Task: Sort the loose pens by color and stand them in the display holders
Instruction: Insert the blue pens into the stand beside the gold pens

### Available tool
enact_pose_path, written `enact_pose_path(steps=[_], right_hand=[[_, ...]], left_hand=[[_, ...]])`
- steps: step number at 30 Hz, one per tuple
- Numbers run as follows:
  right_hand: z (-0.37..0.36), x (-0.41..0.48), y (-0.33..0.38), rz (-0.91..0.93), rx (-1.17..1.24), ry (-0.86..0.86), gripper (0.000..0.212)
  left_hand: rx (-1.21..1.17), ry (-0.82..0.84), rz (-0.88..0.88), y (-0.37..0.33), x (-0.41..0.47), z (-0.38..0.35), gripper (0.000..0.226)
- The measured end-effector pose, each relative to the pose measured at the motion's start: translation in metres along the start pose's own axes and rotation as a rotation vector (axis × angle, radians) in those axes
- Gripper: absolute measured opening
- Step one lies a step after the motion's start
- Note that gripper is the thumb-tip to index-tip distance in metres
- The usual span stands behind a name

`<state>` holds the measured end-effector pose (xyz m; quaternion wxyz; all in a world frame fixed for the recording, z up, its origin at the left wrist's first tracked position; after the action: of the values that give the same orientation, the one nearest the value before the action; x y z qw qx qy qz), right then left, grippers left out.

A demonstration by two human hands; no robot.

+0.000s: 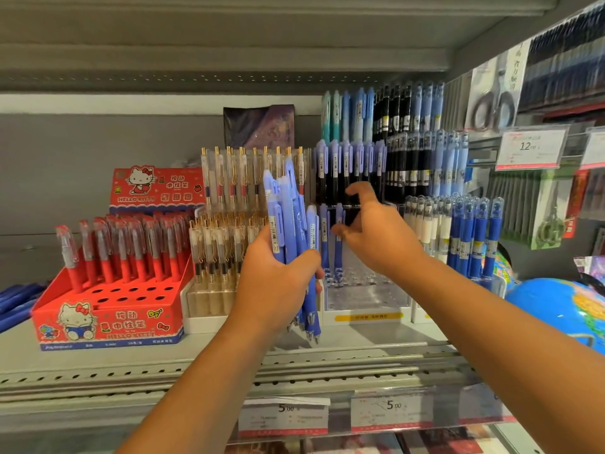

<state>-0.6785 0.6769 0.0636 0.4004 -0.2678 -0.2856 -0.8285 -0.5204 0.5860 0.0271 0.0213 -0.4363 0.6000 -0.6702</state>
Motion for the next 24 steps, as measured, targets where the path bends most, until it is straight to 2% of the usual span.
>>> enact_pose_path(steps=[2, 4, 5, 7, 9, 14, 17, 24], right_hand=[[0.009, -0.003, 0.002, -0.032, -0.013, -0.065, 0.047], [0.016, -0.005, 0.008, -0.048, 0.189, -0.081, 0.029], [0.019, -0.006, 0.013, -0.041, 0.371, -0.046, 0.020], [0.020, -0.012, 0.027, -0.002, 0.757, 0.133, 0.011], [0.020, -0.020, 0.039, 0.074, 0.932, 0.278, 0.012], [0.016, -0.027, 0.042, 0.107, 0.922, 0.265, 0.022], [0.015, -0.026, 0.037, 0.089, 0.941, 0.252, 0.016], [0.029, -0.015, 0.013, -0.047, 1.033, 0.069, 0.018]], left_hand=[[-0.005, -0.004, -0.012, -0.001, -0.001, 0.000, 0.022], [-0.009, 0.001, -0.023, -0.003, -0.002, -0.001, 0.025], [-0.011, 0.002, -0.029, -0.003, -0.002, -0.001, 0.026], [-0.020, -0.002, -0.035, -0.004, -0.001, -0.001, 0.028], [-0.044, 0.002, -0.034, -0.006, -0.001, -0.002, 0.027], [-0.050, 0.004, -0.022, -0.006, -0.001, -0.004, 0.028], [-0.043, -0.013, 0.008, -0.002, 0.000, -0.003, 0.026], [-0.013, -0.080, 0.019, 0.002, 0.003, 0.004, 0.016]])
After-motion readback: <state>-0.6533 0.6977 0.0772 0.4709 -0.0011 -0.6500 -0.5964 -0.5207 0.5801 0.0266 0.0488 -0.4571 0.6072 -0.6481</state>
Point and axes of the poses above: each hand's wrist, its own x-axis towards the middle knuckle, its own z-axis out of the back of the hand, y = z × x, the point moved 5 cm from there along x, towards the middle knuckle, and after that the axes turned 8 degrees about -x, right-handed, at the moved point
